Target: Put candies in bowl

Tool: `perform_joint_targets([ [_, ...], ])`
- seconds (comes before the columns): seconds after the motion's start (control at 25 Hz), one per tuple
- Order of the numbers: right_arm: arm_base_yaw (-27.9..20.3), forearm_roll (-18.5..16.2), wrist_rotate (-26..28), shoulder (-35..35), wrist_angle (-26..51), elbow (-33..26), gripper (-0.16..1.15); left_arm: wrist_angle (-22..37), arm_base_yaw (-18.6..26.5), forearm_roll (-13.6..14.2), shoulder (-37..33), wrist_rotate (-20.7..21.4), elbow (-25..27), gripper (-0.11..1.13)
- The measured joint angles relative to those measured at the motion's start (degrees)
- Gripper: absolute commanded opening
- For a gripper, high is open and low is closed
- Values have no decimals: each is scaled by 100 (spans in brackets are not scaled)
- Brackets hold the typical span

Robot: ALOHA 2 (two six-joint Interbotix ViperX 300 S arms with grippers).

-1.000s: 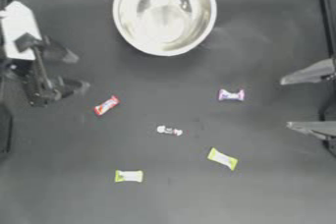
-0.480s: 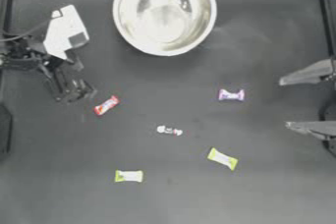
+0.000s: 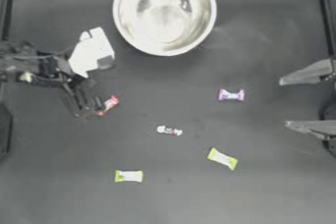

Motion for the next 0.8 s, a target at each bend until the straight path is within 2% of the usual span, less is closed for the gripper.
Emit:
perform_joint_targets([
  [0.2,0,9,0,-26,0,0,100,18,-79,439,316,-554,-26,102],
  [0.32,0,9,0,-26,0,0,100,26,-149,563,563,-729,-35,102],
  [0.8,-9,18,9,-26,0,0,100,-70,-281,615,1143,-800,-264,102],
])
